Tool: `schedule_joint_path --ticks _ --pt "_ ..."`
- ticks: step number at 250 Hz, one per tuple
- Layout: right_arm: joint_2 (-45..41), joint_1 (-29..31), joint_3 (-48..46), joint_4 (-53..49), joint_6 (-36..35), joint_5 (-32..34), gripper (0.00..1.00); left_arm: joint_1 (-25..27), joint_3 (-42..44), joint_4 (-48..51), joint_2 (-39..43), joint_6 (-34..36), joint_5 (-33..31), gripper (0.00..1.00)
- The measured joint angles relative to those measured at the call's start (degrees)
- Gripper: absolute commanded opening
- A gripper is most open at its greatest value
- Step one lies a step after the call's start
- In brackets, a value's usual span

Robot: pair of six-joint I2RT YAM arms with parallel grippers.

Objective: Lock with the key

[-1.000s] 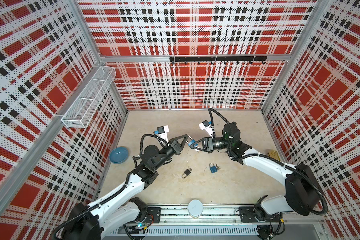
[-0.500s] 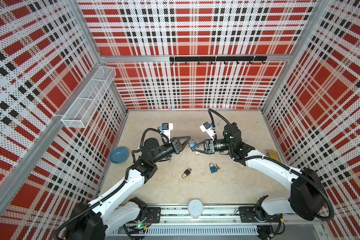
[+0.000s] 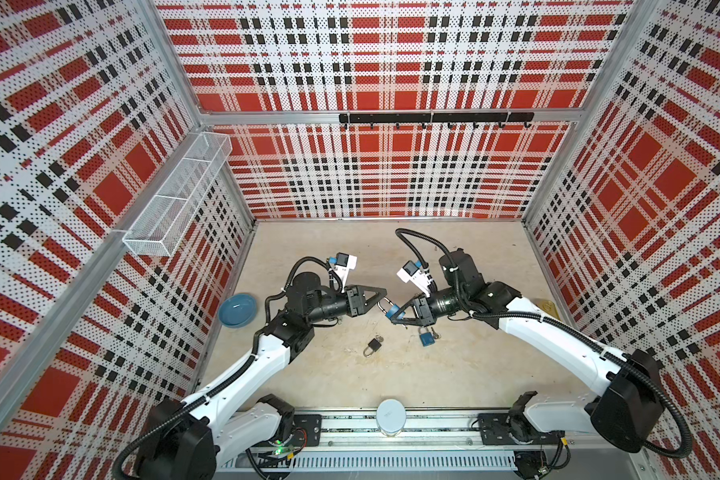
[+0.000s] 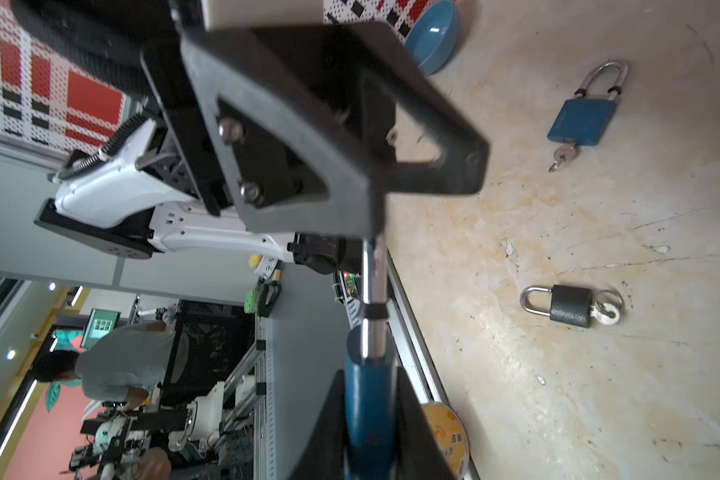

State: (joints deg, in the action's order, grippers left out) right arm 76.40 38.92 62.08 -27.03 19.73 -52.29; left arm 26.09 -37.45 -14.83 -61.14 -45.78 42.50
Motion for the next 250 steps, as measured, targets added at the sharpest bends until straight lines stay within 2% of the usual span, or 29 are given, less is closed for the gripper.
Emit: schedule_joint_path --ticks 71,130,175,198,250 --pt "0.0 0.9 1.0 -6.4 -4.1 -0.8 0.0 -1.6 -0.1 0.8 0.8 -0.5 6.6 0.32" --pt "0.0 0.9 2.1 -8.0 -5.7 -2.6 0.0 -1.8 0.5 3.4 4.9 -1.2 10.8 0.38" --pt "0.1 0.9 2.1 -8.3 -6.2 -3.8 0.0 -2.3 0.5 7.6 5.9 0.0 11.6 0.41" --pt "0.1 0.9 2.1 -8.3 -6.3 -4.3 0.0 -2.3 0.5 8.6 5.9 0.1 12.3 0.39" --pt "0.3 0.9 2.1 -8.4 -6.2 -4.9 0.0 -1.6 0.5 9.7 5.4 0.7 13.2 0.28"
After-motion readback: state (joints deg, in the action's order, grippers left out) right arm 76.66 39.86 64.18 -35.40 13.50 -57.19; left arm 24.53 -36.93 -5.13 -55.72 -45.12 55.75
